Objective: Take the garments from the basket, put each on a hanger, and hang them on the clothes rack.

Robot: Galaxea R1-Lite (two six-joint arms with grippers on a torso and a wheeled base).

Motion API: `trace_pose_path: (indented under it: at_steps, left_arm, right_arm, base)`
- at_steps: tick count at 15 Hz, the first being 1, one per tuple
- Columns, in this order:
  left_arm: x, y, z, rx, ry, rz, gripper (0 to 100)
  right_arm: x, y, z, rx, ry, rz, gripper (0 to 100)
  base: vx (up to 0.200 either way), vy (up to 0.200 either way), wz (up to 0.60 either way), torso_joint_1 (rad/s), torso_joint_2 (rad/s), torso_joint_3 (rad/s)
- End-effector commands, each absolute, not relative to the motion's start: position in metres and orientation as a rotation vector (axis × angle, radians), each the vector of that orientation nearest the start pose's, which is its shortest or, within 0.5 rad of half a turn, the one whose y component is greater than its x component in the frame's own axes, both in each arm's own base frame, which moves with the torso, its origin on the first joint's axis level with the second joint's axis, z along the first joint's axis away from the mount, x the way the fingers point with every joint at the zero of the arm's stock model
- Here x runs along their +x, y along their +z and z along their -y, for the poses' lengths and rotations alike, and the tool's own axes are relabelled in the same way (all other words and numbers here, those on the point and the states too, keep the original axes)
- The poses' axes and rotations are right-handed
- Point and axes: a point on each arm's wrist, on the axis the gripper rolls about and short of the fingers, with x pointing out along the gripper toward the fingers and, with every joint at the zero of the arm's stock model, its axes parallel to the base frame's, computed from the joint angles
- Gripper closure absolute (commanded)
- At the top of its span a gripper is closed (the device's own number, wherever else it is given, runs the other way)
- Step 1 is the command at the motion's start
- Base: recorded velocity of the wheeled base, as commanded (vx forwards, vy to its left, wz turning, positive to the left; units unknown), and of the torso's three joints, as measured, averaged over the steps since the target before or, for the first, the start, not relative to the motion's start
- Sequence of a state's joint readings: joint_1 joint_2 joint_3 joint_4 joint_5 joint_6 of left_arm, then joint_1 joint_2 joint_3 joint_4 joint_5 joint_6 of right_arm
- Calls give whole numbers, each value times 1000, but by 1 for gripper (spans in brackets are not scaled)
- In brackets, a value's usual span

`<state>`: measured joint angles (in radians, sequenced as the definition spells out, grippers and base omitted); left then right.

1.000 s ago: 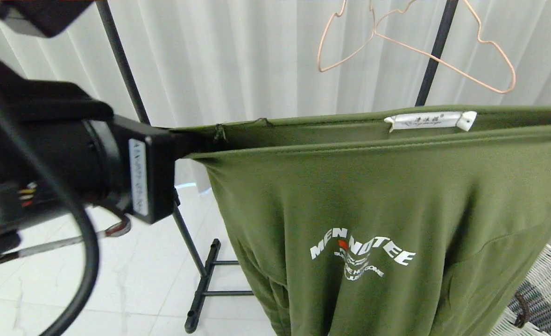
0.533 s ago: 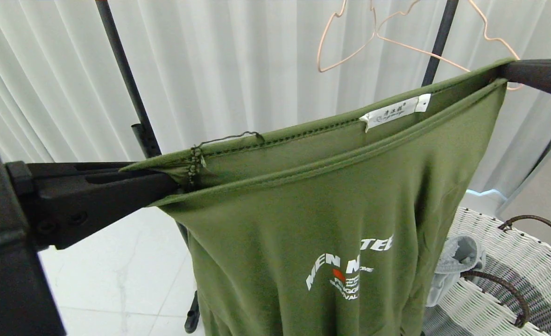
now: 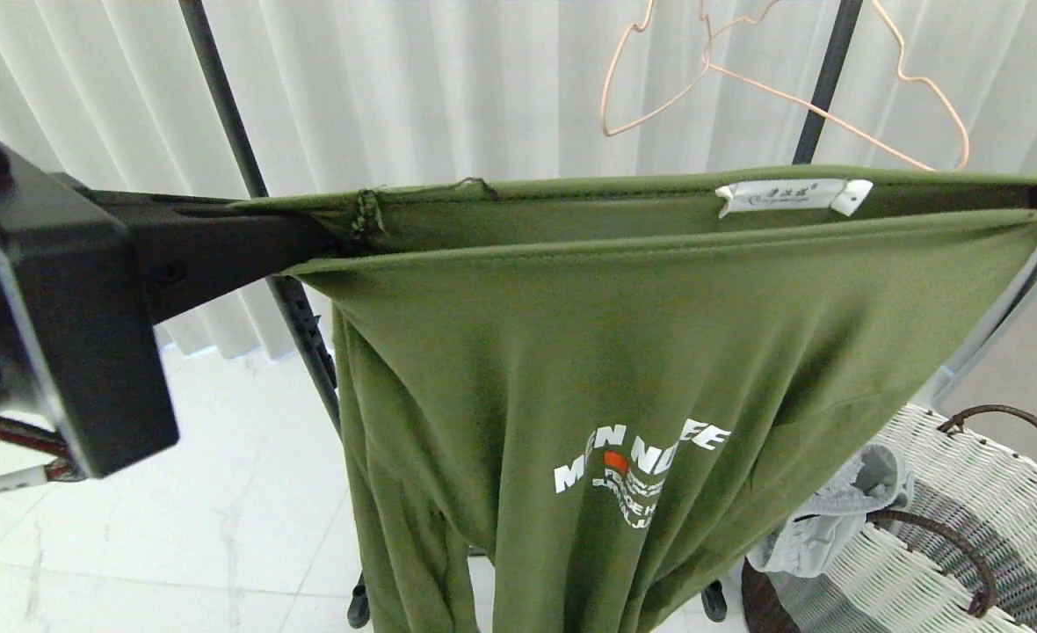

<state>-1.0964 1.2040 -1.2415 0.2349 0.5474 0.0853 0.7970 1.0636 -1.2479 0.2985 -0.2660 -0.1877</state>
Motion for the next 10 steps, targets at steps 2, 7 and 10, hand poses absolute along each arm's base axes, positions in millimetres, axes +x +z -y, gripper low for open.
trace_pose_path:
  at_steps: [2, 7, 10]
  left_arm:
    - [86, 341, 146, 225, -564, -108, 100]
    - [87, 338, 147, 216, -561, -92, 100]
    - [90, 336, 145, 222, -538, -100, 100]
  right_arm:
    - [75, 357, -71, -234, 557, -27, 100]
    - [74, 354, -74, -243, 581, -39, 0]
    - [69, 352, -68, -239, 574, -33, 0]
  base:
    - [0, 0, 0, 0, 0, 0]
    - [0, 0, 0, 0, 0, 0]
    - [0, 0, 0, 0, 0, 0]
